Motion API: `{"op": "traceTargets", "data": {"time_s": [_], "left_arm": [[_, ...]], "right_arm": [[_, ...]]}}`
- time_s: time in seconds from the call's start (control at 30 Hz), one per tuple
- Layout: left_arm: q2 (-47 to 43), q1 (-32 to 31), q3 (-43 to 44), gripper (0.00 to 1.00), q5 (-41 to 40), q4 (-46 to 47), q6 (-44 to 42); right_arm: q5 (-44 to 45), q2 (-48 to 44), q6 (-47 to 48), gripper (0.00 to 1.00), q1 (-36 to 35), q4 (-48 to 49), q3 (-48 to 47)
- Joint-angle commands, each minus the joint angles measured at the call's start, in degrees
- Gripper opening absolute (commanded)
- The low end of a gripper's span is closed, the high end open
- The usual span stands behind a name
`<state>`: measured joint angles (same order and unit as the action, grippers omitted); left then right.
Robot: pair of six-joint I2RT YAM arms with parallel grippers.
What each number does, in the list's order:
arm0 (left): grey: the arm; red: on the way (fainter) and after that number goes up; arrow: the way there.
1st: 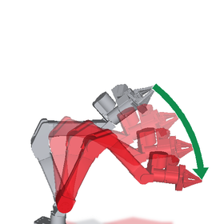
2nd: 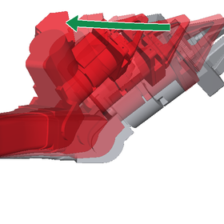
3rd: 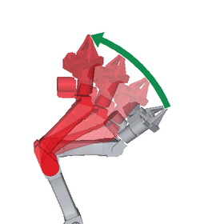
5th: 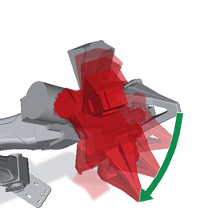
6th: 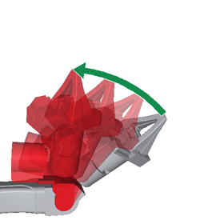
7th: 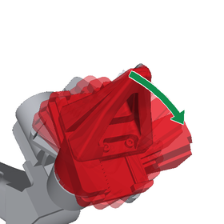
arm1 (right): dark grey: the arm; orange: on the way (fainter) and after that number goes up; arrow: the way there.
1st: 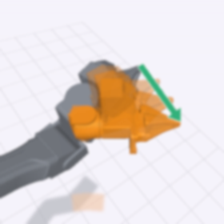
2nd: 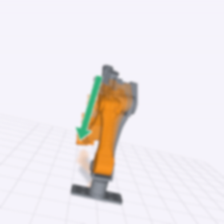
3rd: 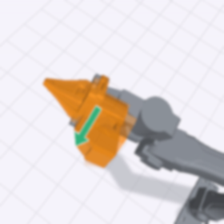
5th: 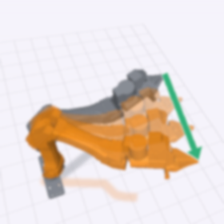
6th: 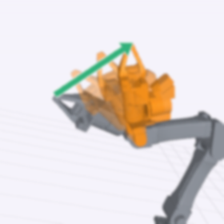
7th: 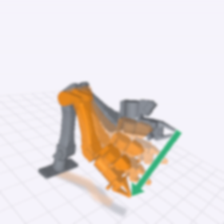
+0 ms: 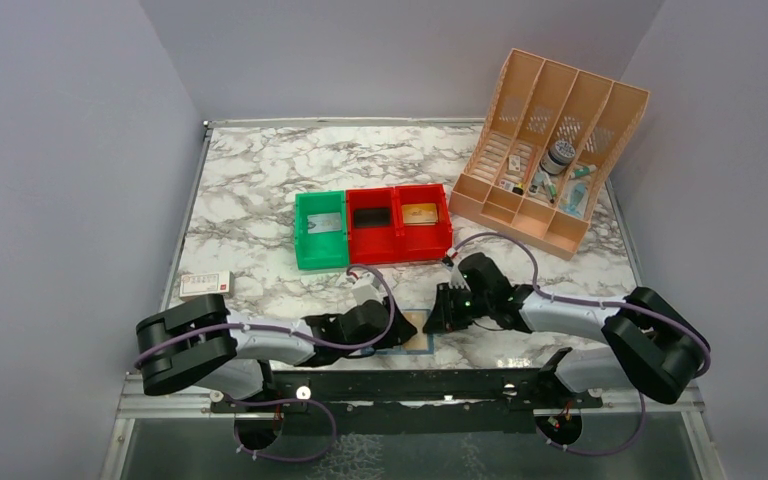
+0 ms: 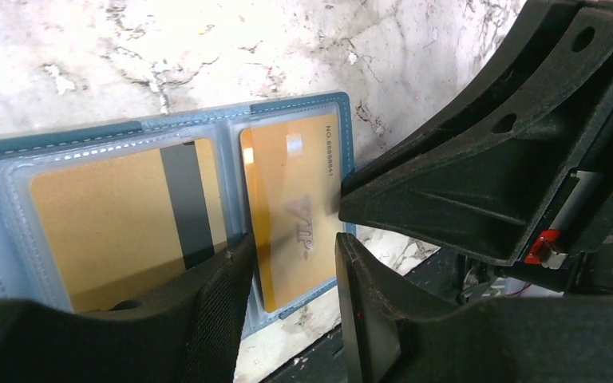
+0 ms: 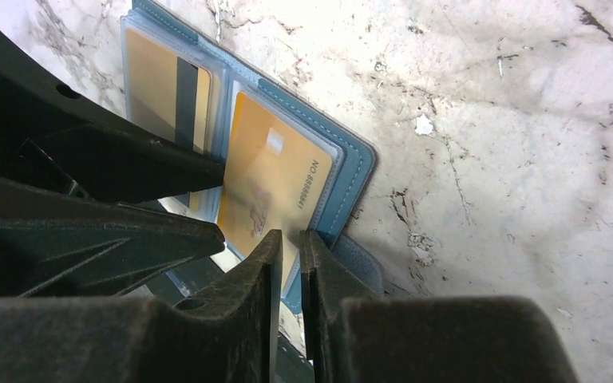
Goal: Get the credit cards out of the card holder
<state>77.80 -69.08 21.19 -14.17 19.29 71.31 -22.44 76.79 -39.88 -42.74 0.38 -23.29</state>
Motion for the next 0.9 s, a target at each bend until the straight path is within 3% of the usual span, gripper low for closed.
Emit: {"op": "traceTargets", "data": {"time_s": [0.0, 0.33, 0.5, 0.87], "left_arm": [[-0.28, -0.11, -5.03, 0.46, -2.63, -2.57, 3.59], [-1.9, -0.02, -8.39, 0.45, 1.02, 8.43, 2.39], [-2.44, -0.07, -9.59, 0.38, 1.6, 13.82, 2.89], [-5.32, -0.05, -10.21, 0.2, -0.33, 15.3, 3.39]], "right_arm": [[6.81, 3.24, -0.68, 0.16, -0.92, -1.41, 3.86], [5.82, 5.04, -0.76, 0.15, -0.94, -0.41, 3.94], [4.62, 5.34, -0.48, 0.15, -0.94, -0.08, 4.04], [3.28, 6.17, 0.09, 0.15, -0.94, 0.93, 3.69]]}}
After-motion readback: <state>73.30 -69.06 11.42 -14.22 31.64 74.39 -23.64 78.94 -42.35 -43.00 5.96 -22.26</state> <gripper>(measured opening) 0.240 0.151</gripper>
